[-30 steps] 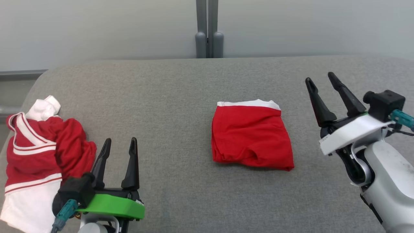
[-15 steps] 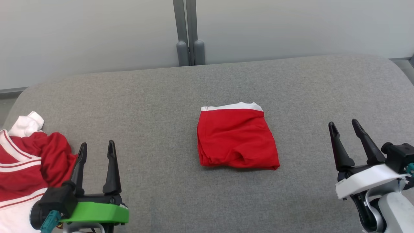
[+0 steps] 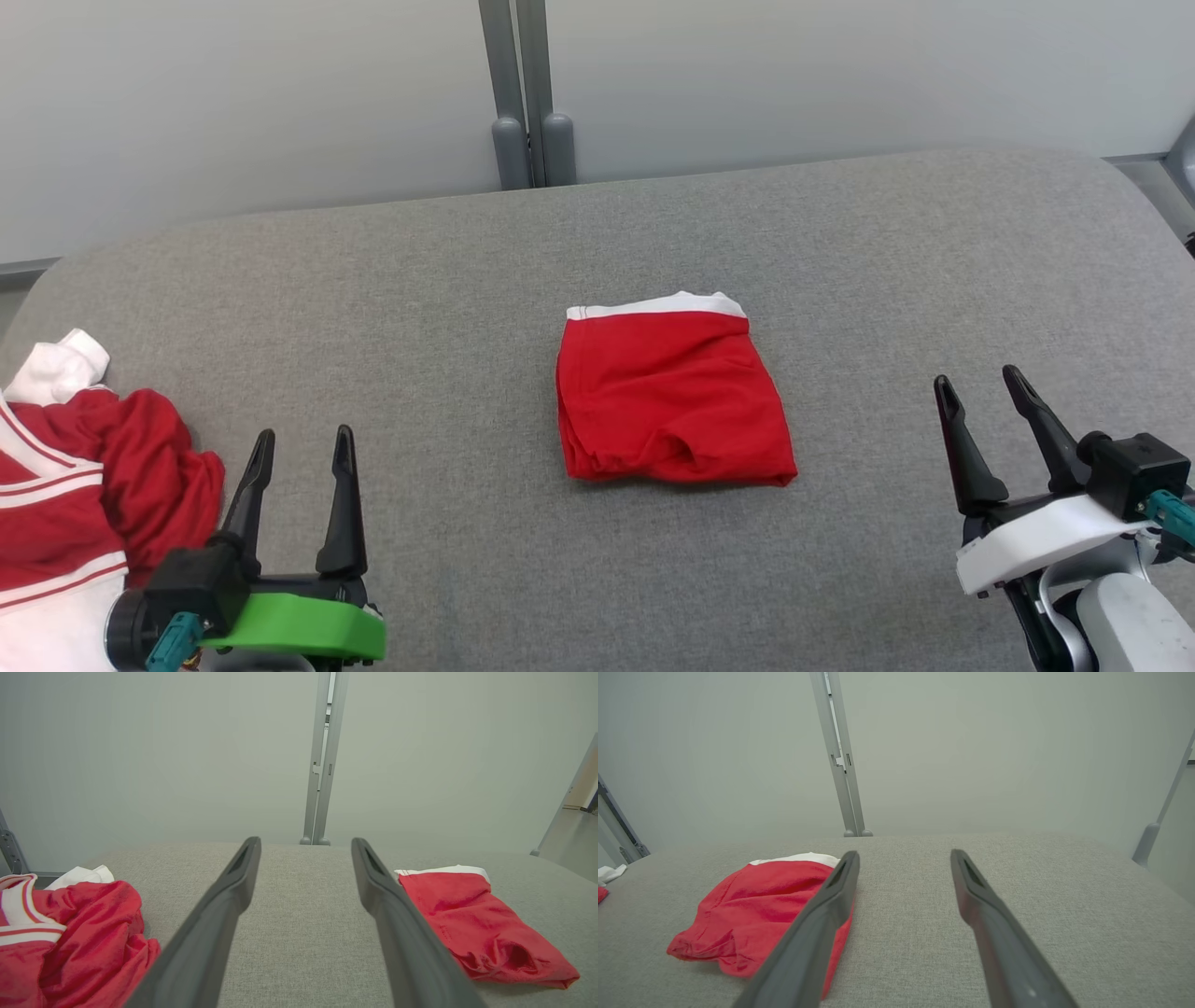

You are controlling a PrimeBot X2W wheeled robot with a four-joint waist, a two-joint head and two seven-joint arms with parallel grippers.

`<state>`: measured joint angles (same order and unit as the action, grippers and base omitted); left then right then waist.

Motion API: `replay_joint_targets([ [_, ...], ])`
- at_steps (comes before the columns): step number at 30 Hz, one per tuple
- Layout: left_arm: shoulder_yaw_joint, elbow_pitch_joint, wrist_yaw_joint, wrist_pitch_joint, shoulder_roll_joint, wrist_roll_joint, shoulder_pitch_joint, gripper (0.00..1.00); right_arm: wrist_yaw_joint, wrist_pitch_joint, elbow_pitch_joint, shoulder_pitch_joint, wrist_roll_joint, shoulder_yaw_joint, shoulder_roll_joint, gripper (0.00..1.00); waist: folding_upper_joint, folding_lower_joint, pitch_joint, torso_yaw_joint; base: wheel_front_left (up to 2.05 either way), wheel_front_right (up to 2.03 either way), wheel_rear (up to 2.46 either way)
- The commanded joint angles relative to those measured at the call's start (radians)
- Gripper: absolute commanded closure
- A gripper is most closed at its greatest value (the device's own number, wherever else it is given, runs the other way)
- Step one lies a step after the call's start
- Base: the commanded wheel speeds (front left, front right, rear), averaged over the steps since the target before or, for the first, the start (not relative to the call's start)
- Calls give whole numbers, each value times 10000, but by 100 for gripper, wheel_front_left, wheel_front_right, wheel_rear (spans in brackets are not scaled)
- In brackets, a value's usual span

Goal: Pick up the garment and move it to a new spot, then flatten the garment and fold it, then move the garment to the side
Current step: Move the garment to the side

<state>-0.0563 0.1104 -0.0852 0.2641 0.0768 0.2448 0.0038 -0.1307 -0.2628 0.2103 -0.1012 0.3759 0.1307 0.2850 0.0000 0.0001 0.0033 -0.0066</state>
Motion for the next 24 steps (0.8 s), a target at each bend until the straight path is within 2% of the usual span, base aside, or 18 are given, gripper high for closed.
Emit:
replay_joint_targets([
  [1, 33, 66, -41, 4, -15, -62, -74, 0, -1, -25, 53, -84, 47, -18, -35, 0, 0, -1, 7, 6, 0, 0, 0],
  [10, 27, 283, -157, 4, -94, -71, -289, 0, -1, 30, 324, -371, 139, 75, -101, 0, 0, -1, 149, 67, 0, 0, 0],
  [13, -6, 272, -201, 4, -114, -30, -405, 0, -2, 339, 417, -716, 255, 290, -57, 0, 0, -1, 330, 182, 0, 0, 0],
  [19, -208, 223, -270, 4, -163, -4, -717, 0, -2, 2053, 915, -2081, 747, 1056, 320, 0, 0, -1, 801, 746, 0, 0, 0],
  [24, -402, 408, -290, 4, -210, 127, -924, 0, 1, 3525, 1872, -3403, 1148, 1825, 538, 0, 0, -1, 1122, 1182, 0, 0, 0],
])
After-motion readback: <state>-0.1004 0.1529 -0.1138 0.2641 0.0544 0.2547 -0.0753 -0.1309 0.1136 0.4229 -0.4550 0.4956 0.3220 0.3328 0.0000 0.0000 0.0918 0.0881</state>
